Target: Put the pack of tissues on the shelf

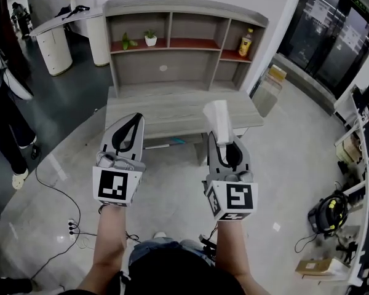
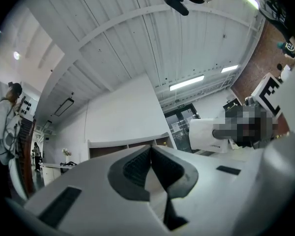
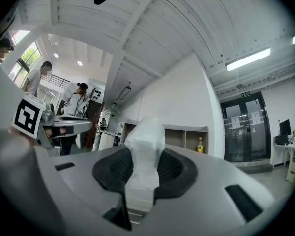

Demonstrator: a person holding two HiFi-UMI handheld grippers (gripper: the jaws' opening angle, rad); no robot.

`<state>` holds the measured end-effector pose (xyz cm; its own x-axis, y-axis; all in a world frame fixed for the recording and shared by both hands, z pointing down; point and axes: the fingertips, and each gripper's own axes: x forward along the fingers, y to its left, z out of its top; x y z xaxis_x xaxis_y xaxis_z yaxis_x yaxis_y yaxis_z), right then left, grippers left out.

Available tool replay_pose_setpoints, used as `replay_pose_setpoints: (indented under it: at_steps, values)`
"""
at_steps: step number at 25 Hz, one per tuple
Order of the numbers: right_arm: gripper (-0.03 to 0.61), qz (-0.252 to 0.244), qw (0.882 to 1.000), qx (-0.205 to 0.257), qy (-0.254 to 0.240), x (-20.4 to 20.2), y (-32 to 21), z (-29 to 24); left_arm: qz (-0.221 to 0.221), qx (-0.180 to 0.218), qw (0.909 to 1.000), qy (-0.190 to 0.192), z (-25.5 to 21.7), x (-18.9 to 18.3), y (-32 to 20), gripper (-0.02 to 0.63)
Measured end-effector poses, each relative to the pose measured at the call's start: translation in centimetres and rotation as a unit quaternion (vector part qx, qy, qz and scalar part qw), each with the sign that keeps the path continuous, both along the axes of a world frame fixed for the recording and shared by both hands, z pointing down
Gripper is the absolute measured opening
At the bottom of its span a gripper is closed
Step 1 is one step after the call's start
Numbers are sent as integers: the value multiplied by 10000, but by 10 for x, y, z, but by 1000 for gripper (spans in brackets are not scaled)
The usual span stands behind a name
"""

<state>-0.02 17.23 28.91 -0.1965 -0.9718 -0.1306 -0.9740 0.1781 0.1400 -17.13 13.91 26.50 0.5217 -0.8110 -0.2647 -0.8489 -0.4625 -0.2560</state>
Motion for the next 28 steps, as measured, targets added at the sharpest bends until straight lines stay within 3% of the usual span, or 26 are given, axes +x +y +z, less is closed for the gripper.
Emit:
replay_pose_setpoints:
  at_steps: [12,16,28]
  values:
    - [115,-62,9998,-182,-23,-16,-48,20,-104,-18,9999,50,16,-24,-45,12]
    - [115,-54,9998,-184,-69,-10,-68,24,-129,-177,9998,42,24,-21,-62,12]
    - [115,-234,9996,-125,-39,19,-157,23,-256,-129,9996,27,25,11,-145,12]
